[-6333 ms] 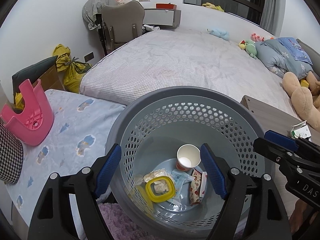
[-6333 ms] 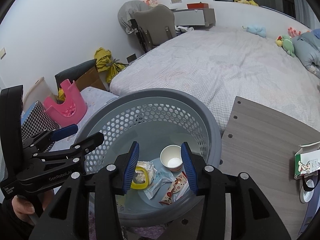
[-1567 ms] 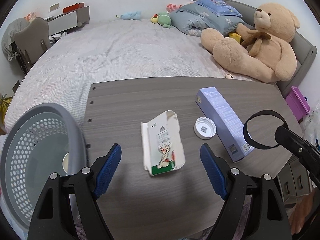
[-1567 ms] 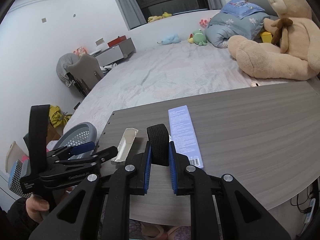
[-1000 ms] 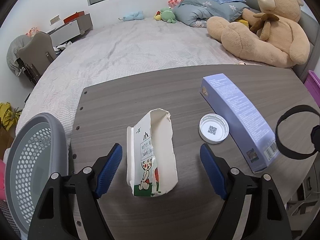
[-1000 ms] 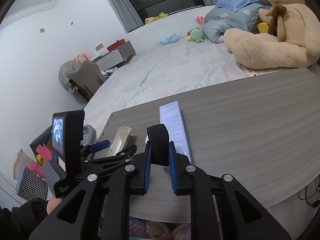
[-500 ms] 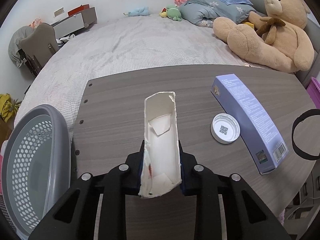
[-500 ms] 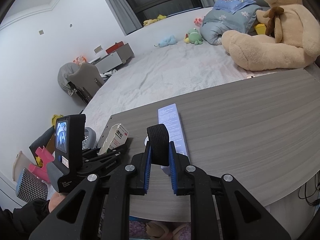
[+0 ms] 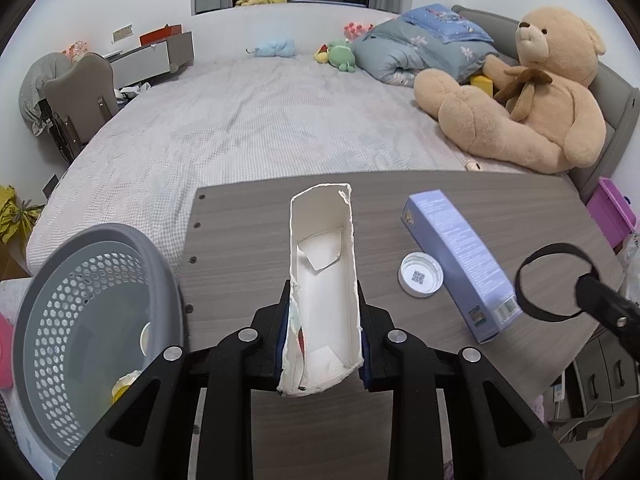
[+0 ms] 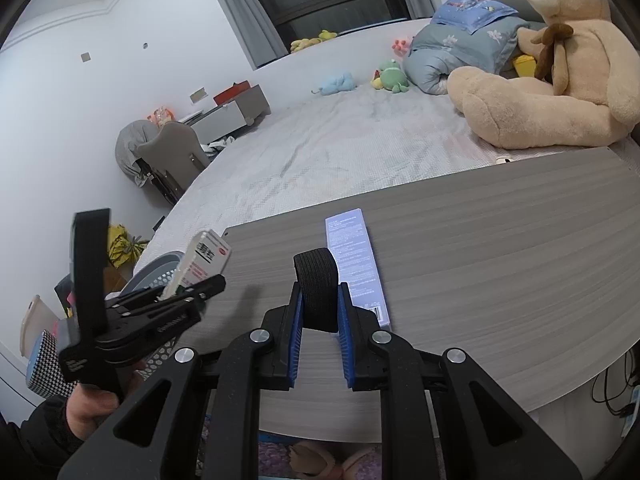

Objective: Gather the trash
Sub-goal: 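Lift the carton with the left gripper toward the basket while the right gripper holds the hair tie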

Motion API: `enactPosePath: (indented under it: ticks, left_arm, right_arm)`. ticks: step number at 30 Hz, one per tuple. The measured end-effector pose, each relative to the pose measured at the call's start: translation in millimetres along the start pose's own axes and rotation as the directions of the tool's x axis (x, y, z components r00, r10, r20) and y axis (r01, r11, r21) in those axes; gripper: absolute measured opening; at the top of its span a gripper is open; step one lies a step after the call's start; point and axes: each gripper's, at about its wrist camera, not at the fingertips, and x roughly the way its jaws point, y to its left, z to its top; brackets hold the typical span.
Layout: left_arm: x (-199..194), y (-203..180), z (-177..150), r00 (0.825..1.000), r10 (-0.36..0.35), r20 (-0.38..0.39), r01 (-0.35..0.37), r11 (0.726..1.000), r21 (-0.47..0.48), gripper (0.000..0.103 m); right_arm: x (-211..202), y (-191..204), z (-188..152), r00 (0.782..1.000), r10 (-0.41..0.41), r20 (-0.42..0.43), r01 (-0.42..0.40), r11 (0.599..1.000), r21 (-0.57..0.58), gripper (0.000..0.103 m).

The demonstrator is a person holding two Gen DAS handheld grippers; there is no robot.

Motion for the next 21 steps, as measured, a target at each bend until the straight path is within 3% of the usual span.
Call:
enactPosePath:
  ticks: [10,21]
  left_arm:
    - [-57,50,-2,0.994,0.045,0.097,-0.037,0.996,-0.087,0.026]
    - [-82,132,-15,0.976,0.191,0.105,-0.168,0.966,-0.194,0.026]
  right_arm:
    - [18,38,4,0.998,0.053,-0.025,-0.055,0.997,-0.062,0.017]
    - [61,120,13,0.982,0.167,-0.087,-0.181,0.966,-0.186,0.017]
